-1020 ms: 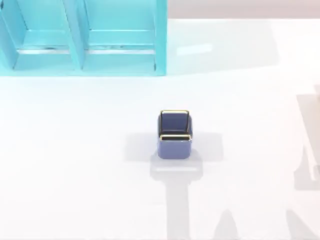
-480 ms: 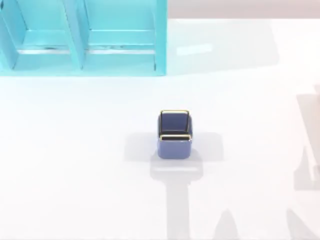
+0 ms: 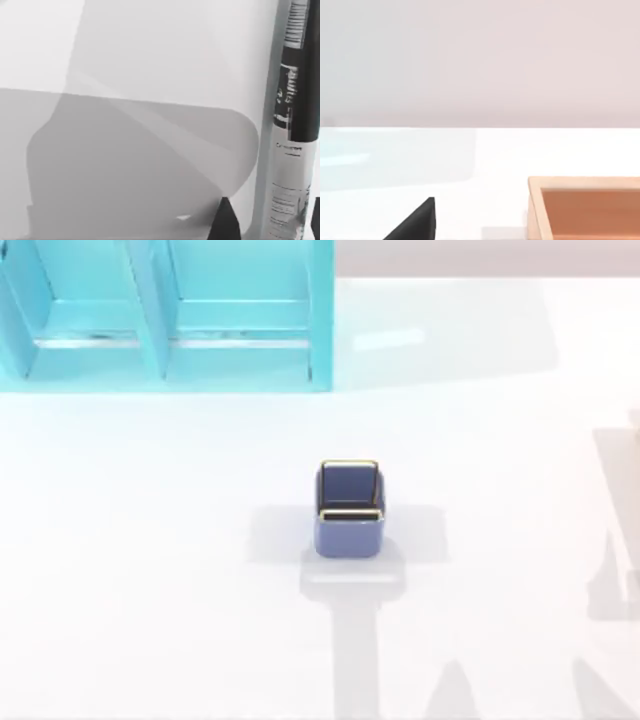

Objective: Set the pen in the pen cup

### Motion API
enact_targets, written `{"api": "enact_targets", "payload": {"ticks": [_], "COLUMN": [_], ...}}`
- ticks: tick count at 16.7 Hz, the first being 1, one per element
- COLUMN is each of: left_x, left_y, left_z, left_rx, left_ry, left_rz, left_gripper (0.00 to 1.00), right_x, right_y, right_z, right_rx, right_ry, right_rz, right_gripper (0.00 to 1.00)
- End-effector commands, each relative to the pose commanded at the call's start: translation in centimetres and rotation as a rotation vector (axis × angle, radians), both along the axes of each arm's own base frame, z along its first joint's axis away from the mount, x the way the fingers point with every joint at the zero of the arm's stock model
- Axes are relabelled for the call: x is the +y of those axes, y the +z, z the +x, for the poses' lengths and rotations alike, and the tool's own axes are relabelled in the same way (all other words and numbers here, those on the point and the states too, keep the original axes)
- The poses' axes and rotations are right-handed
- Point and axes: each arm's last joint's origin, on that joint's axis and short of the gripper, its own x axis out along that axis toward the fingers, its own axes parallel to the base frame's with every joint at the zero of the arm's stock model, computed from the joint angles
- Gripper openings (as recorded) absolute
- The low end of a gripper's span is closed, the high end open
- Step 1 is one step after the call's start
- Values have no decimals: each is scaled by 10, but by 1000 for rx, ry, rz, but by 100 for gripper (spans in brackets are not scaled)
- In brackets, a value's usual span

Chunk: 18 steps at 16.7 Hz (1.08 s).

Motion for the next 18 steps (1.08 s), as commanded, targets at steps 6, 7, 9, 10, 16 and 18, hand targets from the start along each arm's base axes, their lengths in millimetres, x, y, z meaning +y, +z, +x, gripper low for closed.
{"api": "enact_targets", "payload": {"ticks": [6,7,9,10,16,18], "left_x": [0,0,0,13,33,37], "left_y": [0,0,0,29,62,85], "left_z": [0,0,0,-12,-42,-66], "left_rx": [0,0,0,-15,-12,0], "left_ry": [0,0,0,29,41,41], "left_rz": [0,0,0,51,67,60], "left_gripper": [0,0,0,0,0,0], "right_x": [0,0,0,0,0,0], "right_y": [0,0,0,0,0,0], "right_z": [0,0,0,0,0,0], "right_rx": [0,0,0,0,0,0], "right_ry": [0,0,0,0,0,0], "right_rz": [0,0,0,0,0,0], "right_gripper": [100,100,100,100,100,100]}}
